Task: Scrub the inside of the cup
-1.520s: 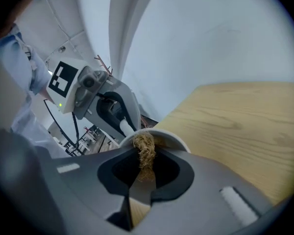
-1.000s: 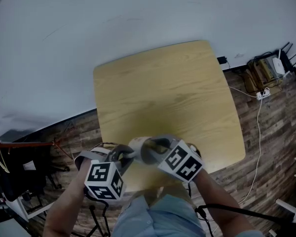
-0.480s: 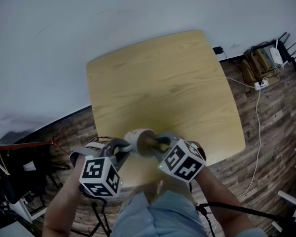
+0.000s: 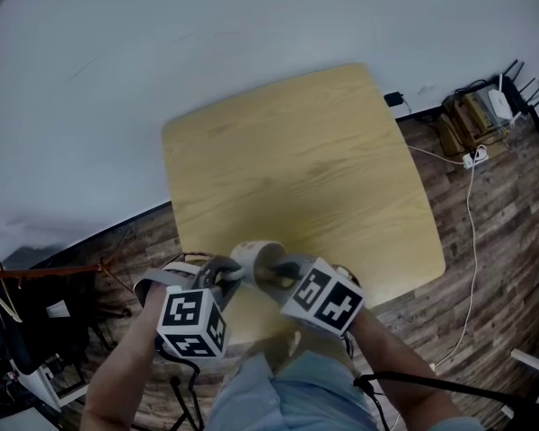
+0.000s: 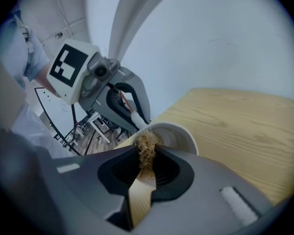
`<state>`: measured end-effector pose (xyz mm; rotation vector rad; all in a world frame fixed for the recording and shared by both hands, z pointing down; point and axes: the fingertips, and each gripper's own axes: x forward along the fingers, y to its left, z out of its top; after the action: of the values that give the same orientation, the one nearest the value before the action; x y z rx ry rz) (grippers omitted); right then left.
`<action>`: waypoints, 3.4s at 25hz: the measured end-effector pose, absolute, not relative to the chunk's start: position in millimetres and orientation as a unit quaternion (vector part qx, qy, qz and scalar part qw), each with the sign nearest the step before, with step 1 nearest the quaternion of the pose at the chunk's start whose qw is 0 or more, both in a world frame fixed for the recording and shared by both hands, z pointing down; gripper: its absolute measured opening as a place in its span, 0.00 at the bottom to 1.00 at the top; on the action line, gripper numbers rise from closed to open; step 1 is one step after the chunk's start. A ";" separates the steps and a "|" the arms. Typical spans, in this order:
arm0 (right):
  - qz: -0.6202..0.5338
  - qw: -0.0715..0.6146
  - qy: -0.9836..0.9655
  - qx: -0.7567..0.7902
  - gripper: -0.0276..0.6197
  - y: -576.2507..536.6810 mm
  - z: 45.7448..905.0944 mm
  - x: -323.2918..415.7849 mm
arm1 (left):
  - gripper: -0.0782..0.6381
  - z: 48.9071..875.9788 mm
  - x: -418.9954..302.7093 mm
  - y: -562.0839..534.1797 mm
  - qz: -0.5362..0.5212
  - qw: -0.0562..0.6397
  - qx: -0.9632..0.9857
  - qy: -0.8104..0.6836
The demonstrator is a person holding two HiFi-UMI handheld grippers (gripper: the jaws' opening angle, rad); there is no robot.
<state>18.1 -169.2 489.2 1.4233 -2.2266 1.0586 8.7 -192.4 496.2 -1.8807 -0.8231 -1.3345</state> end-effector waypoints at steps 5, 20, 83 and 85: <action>0.351 0.129 -0.763 0.527 0.13 -173.6 476.2 35.3 | 0.21 496.4 8.1 -190.4 -0.515 0.342 -0.719 -0.319; 0.337 0.136 -0.719 0.592 0.13 -160.7 480.2 73.2 | 0.21 495.3 8.6 -193.6 -0.519 0.337 -0.718 -0.317; 0.399 0.037 -0.728 0.557 0.13 -161.0 487.9 14.7 | 0.20 494.6 0.3 -186.8 -0.495 0.377 -0.727 -0.291; 0.395 0.034 -0.725 0.563 0.13 -165.3 484.6 16.8 | 0.20 495.1 0.1 -185.7 -0.494 0.382 -0.726 -0.288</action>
<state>16.8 -165.3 484.6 1.7309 -2.2303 1.2163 0.1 -185.7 495.1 -1.8530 -0.7343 -1.2590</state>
